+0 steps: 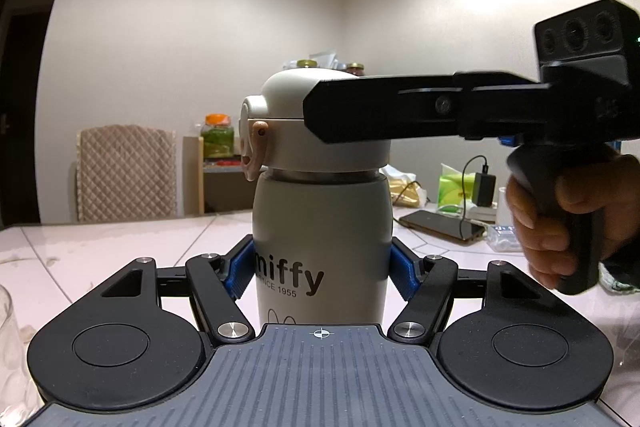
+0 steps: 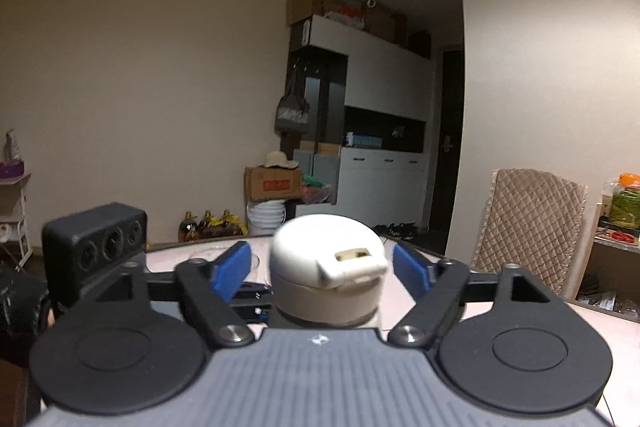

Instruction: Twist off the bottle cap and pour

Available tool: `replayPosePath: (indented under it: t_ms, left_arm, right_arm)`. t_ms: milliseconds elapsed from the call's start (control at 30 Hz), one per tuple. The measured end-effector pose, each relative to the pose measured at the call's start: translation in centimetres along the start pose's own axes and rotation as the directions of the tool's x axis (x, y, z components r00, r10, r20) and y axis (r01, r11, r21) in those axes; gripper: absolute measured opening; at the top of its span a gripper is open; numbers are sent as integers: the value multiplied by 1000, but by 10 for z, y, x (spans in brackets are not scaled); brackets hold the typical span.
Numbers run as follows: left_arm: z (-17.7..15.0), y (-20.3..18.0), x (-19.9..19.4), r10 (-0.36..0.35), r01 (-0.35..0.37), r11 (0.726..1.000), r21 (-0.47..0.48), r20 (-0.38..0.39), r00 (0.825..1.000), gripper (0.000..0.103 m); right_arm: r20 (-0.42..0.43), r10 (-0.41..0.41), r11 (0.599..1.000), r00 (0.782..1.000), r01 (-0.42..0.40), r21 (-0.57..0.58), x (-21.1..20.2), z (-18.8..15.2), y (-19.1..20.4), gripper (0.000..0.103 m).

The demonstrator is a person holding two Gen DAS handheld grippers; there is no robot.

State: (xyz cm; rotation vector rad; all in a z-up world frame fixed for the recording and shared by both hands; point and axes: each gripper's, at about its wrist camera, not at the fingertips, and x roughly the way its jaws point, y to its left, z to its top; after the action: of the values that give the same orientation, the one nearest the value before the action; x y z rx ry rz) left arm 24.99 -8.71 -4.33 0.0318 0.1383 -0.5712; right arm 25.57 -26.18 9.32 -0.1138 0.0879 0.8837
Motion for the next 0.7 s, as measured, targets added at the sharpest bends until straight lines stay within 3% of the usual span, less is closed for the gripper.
replayPosePath:
  t_ms: [67,100,200,233,433,700]
  left_arm:
    - [-1,2,-2,-1,1,1000,-2,0,1000,72]
    - [-1,1,-3,0,0,1000,-2,0,1000,72]
    - [0,-2,-4,1,-1,1000,-1,-1,1000,72]
    - [0,-3,-5,1,-1,1000,0,-1,1000,72]
    - [2,-2,-5,1,-1,1000,-1,-1,1000,72]
    - [3,-3,-9,1,-1,1000,-2,-1,1000,72]
  right_arm:
    - [4,-44,999,999,44,17,-1,0,4,85]
    - [4,-108,994,994,107,35,-2,1,9,87]
    - [18,-253,963,967,250,102,-5,2,22,91]
    - [17,-319,941,948,315,122,-6,3,30,91]
    - [31,-445,891,895,439,118,1,1,58,91]
    - [9,-496,861,868,491,129,21,-15,62,90]
